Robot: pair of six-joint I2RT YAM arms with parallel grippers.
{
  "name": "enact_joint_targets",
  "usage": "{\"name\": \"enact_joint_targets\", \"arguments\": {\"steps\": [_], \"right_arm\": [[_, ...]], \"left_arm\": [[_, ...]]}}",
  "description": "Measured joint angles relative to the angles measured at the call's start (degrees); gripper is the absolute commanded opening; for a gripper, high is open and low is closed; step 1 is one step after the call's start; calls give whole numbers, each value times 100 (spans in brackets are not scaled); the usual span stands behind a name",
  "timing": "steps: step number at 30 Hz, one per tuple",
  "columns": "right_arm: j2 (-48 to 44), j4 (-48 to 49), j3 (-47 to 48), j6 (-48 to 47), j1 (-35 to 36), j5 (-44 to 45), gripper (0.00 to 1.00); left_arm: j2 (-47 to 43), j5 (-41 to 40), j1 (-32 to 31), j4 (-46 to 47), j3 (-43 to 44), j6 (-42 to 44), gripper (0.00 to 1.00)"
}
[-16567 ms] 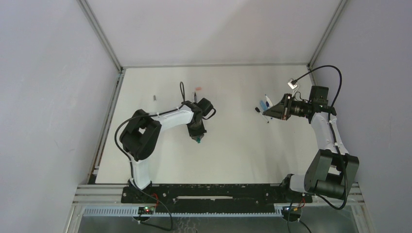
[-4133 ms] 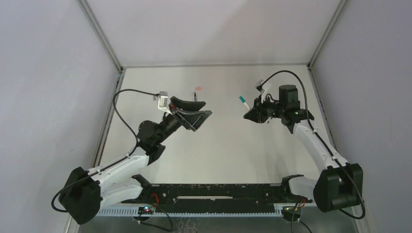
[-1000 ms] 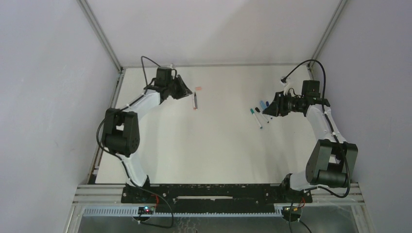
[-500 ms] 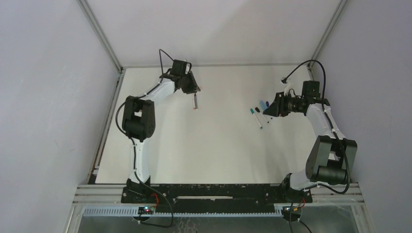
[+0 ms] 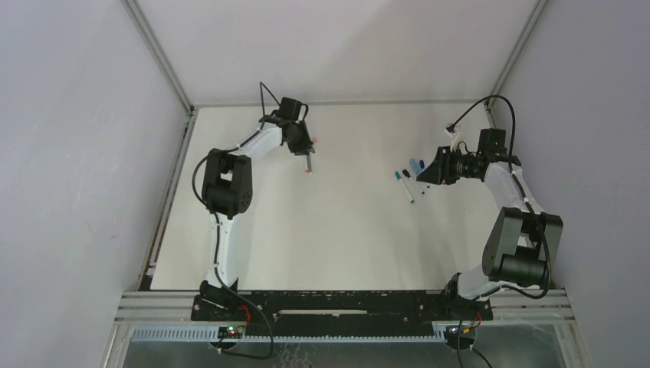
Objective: Insert the pens into the pen caps
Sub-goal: Pick up the pen from the center of the board.
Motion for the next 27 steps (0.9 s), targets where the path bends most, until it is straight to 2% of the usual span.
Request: {"name": "enact_joint_targets", "arguments": {"steps": [27], "right_arm": [[42,74,-2,20,0,-4,39]], "left_arm": [[258,-282,-46,-634,173,201,28]]}}
